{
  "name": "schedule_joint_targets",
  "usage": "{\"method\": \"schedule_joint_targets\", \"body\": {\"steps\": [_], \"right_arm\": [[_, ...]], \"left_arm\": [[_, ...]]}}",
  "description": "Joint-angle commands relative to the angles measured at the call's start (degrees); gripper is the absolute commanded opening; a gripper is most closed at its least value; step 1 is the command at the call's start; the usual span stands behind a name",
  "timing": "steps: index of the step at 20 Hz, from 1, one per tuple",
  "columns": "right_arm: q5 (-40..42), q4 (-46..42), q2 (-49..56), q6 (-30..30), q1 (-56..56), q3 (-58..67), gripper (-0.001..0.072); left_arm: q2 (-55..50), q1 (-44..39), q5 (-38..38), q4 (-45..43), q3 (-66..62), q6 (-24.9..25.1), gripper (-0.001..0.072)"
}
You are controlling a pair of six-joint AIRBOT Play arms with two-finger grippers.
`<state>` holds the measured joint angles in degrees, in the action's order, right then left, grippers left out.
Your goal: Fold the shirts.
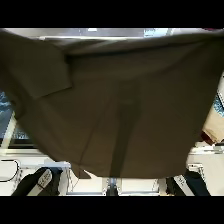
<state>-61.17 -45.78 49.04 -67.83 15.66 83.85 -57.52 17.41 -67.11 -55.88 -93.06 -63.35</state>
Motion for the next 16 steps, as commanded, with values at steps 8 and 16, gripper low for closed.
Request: {"method": "schedule_joint_targets", "body": {"steps": [8, 16], "right_arm": [[23.9, -5.3, 41.1, 2.7, -10.8, -10.6, 0.0015], [16.9, -8.8, 41.2, 2.9, -10.7, -3.8, 0.0016]], "left_arm": [[-41.9, -11.8, 21.0, -25.6, 6.2, -15.3, 0.0010], [-42.7, -11.8, 4.7, -30.5, -3.5, -15.3, 0.0011]]}}
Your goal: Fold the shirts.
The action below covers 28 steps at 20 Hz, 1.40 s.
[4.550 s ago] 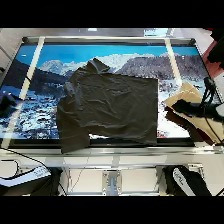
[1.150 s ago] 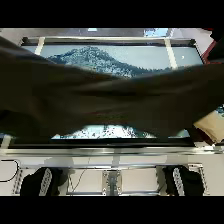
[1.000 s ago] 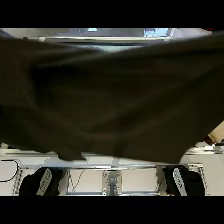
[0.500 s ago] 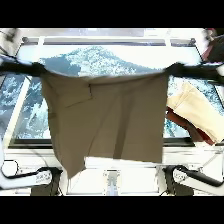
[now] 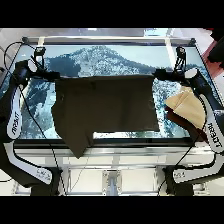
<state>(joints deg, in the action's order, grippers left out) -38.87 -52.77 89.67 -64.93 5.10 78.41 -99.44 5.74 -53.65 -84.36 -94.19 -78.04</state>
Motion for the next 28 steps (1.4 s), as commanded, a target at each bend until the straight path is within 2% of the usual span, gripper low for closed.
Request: {"method": "schedule_joint_targets", "body": {"steps": [1, 4, 9, 13, 14, 15, 16, 17, 19, 23, 24, 26, 28], "right_arm": [[-8.0, -3.6, 0.7, 0.0, -0.2, 1.3, 0.0016], [-9.6, -8.0, 0.7, -3.2, -0.3, -3.1, 0.0016], [-5.9, -7.8, 3.2, -3.3, -1.0, -11.1, 0.0016], [-3.7, -7.8, 5.4, -4.2, -2.2, -11.6, 0.0019], [-3.9, -7.6, 5.4, -4.9, -2.2, -11.5, 0.0046], [-5.0, -7.9, 5.2, -6.5, -2.1, -11.5, 0.0163], [-7.0, -8.6, 4.8, -7.6, -1.7, -11.5, 0.0295], [-10.1, -9.4, 4.0, -7.9, -1.4, -11.5, 0.0319], [-16.6, -12.6, 0.5, -9.7, 0.2, -11.5, 0.0319], [-25.4, -23.4, -13.1, -12.7, 5.5, -11.5, 0.0343], [-25.6, -24.0, -16.5, -12.7, 6.9, -11.6, 0.0344], [-23.3, -22.4, -21.9, -12.7, 9.5, -13.2, 0.0345], [-20.4, -18.5, -25.8, -12.7, 10.9, -16.1, 0.0347]], "left_arm": [[-1.2, -0.1, -12.4, -1.7, -1.7, -0.6, 0.0011], [-1.9, -0.1, -15.8, -0.7, 3.7, 0.5, 0.0011], [-1.9, -0.1, -16.0, -0.8, 10.6, 0.5, 0.0011], [-1.9, -0.1, -17.3, 0.0, 11.2, 0.5, 0.0014], [-1.9, -0.1, -18.7, 0.3, 11.2, 0.9, 0.0106], [-1.8, -0.1, -20.8, 1.0, 11.1, 2.2, 0.0390], [-1.6, 0.0, -23.6, 1.9, 11.1, 3.3, 0.0587], [-1.0, 0.0, -25.4, 2.5, 11.0, 3.4, 0.0609], [3.0, 0.4, -27.4, 4.1, 10.9, 3.2, 0.0609], [21.1, 3.7, -27.4, 10.7, 14.7, 6.1, 0.0607], [26.8, 5.3, -25.4, 10.9, 19.1, 6.0, 0.0607], [39.1, 9.8, -20.2, 11.0, 34.1, 2.6, 0.0605], [49.5, 13.5, -19.6, 12.9, 50.2, -1.0, 0.0602]]}}
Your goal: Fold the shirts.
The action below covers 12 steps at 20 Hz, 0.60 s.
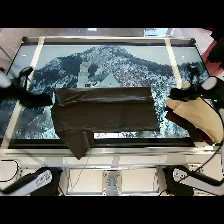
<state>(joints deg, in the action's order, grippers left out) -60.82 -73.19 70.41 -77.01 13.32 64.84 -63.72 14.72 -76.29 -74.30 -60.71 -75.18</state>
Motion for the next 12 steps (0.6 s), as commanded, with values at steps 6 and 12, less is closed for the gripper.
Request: {"method": "schedule_joint_targets", "body": {"steps": [6, 12], "right_arm": [[1.8, 12.1, -8.4, 4.2, 2.8, -8.0, 0.0347], [2.9, 16.0, -9.7, 5.4, 2.8, -7.9, 0.0347]], "left_arm": [[26.0, 5.6, 2.6, 17.8, 43.8, -11.1, 0.0603], [25.9, 5.5, 6.4, 15.1, 44.1, -13.6, 0.0598]]}}
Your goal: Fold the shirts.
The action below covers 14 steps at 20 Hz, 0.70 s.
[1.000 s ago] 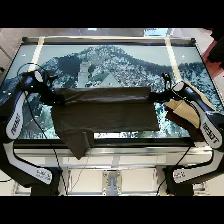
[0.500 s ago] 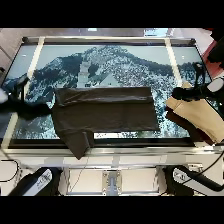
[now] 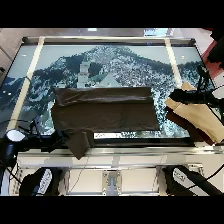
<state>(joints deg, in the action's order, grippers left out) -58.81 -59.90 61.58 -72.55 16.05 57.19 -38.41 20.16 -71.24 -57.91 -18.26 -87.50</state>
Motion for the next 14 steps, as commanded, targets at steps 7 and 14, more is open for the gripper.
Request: {"method": "schedule_joint_targets", "body": {"steps": [7, 14], "right_arm": [[2.3, 6.1, -2.2, 2.1, 0.0, -0.3, 0.0346], [2.4, 6.4, -2.3, 2.1, 0.0, -0.3, 0.0346]], "left_arm": [[0.6, 0.1, 7.7, -4.1, 3.8, -4.1, 0.0598], [-3.8, 0.1, 8.4, -0.2, 4.0, -1.7, 0.0539]]}}
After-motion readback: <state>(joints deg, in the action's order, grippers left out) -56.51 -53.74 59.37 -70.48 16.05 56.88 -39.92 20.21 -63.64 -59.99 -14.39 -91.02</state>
